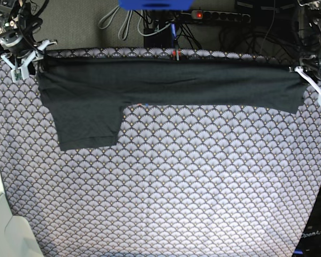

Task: Fold the T-shirt properly
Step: 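Open both grippers to release the folded hem, then grasp the protruding sleeve with the right gripper and fold it inward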

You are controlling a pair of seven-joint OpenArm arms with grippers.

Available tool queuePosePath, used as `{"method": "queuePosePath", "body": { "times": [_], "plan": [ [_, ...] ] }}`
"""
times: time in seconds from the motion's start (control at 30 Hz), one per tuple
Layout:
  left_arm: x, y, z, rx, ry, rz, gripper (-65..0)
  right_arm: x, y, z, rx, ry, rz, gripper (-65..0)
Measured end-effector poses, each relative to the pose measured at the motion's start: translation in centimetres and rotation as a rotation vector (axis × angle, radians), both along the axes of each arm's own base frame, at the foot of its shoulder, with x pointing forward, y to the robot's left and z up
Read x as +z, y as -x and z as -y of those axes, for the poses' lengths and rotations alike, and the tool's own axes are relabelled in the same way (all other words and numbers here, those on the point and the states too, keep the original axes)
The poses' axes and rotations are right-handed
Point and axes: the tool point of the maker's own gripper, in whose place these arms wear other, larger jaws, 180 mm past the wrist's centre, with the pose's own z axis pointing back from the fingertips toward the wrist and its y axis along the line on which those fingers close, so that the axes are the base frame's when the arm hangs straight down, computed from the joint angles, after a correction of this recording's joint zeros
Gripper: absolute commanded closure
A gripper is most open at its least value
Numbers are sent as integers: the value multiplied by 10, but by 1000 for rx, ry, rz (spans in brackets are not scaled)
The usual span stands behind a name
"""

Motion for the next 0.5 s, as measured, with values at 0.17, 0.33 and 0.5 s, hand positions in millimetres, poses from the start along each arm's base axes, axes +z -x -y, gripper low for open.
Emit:
{"method": "queuePosePath", "body": {
  "times": [0.17, 0.33, 0.5],
  "plan": [
    [0, 1, 0, 1, 1, -8, -221, 3, -1, 7, 9, 21, -1, -268],
    [0, 1, 0, 0, 2, -7, -221, 11, 3, 28, -46, 48, 12, -268],
    [-1, 4, -1, 0, -1, -15, -221, 22, -1, 47, -103, 68, 51, -268]
  ]
}}
